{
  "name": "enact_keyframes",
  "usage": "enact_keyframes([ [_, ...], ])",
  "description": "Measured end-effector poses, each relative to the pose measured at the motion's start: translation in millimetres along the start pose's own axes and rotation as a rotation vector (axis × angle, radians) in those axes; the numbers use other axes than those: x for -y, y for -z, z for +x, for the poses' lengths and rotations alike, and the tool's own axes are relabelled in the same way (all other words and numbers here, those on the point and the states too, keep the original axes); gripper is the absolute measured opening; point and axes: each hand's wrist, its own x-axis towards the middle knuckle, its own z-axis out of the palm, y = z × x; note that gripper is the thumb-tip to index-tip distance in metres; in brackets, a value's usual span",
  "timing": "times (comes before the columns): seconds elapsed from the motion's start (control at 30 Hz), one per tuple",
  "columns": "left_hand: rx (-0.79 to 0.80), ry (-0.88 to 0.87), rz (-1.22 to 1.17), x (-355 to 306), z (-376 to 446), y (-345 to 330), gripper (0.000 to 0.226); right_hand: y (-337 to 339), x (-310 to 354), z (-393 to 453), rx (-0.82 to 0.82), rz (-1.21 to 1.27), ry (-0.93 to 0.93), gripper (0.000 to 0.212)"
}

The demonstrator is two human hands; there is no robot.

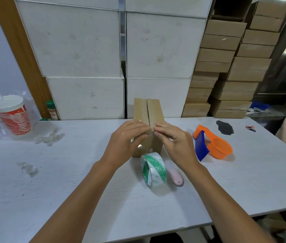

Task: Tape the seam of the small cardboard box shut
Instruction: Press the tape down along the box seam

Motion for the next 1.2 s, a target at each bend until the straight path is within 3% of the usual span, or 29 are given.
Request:
enact_keyframes([
  [0.13,0.066,0.157,-0.121,-3,-1,5,0.033,6,13,-2,0.083,0.081,-0.187,0.033],
  [0.2,0.079,0.284,-0.221,-12,-2,12,0.042,12,29,-17,-0.058,0.118,-0.349,0.035],
  [0.27,-0.082,0.468,-0.311,-29,-9,19,0.044,14,47,-36,-0.134,0.179,-0.593,0.034],
  [0.37,-0.403,0.888,-0.454,-58,-33,23,0.021,5,63,-63,0.146,0.266,-0.864,0.046],
  [0.4,-0.389,1.018,-0.518,-63,-42,22,0.012,2,65,-70,0.178,0.314,-0.896,0.045],
  [0.47,-0.186,1.146,-0.585,-68,-55,19,0.012,2,69,-77,0.147,0.405,-0.898,0.033],
  [0.53,-0.006,1.152,-0.591,-73,-58,19,0.022,6,73,-81,0.119,0.453,-0.864,0.019],
  [0.67,0.136,1.087,-0.630,-78,-47,16,0.017,13,84,-89,0.133,0.501,-0.842,0.010],
  [0.87,0.174,1.034,-0.698,-84,-41,13,0.018,20,89,-102,0.151,0.539,-0.834,0.010],
  [1.1,0.119,0.954,-0.722,-101,-45,14,0.020,24,84,-112,0.208,0.534,-0.810,0.021],
  [1.2,0.067,0.911,-0.710,-104,-49,16,0.019,23,82,-112,0.154,0.604,-0.794,0.025],
])
